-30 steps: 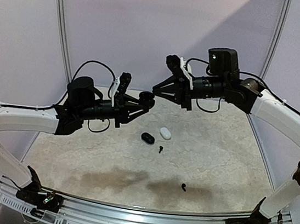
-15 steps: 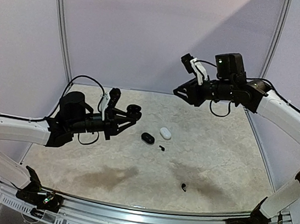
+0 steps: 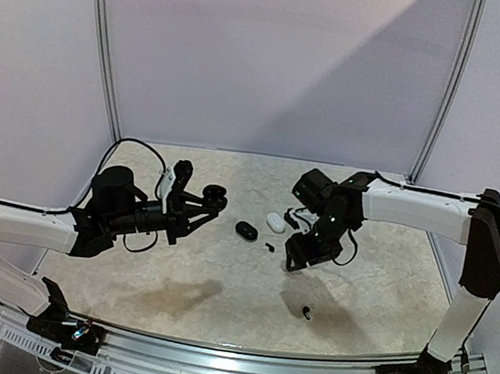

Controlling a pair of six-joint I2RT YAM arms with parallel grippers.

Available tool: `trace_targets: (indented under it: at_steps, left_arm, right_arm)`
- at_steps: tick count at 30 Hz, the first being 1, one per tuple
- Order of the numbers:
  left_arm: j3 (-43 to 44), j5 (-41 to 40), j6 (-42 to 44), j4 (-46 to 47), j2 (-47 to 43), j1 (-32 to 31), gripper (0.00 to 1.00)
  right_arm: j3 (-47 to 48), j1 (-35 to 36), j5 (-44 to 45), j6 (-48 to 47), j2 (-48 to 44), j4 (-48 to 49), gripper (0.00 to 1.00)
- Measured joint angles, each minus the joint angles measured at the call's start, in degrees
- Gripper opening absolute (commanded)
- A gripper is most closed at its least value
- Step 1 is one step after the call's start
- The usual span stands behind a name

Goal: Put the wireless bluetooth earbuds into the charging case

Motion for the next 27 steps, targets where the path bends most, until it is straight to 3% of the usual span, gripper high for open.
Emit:
trace_targets:
  at_steps: [8, 14, 27]
  left_arm:
    - [-0.68, -0.57, 0.15, 0.55, -0.96, -0.66, 0.0]
    - [-0.94, -0.66, 0.2, 0.94, -0.96, -0.7, 0.0]
    - [-1.62, -0.9, 0.37, 1.01, -1.97, -0.7, 0.0]
  right_arm:
    - [-0.04, 2.58, -1.11, 6.64, 7.89, -5.57, 0.59]
    - [-1.27, 3.78, -2.19, 9.94, 8.33, -6.86, 0.42]
    - [-2.71, 4.7, -2.91, 13.66, 9.86, -8.13, 0.28]
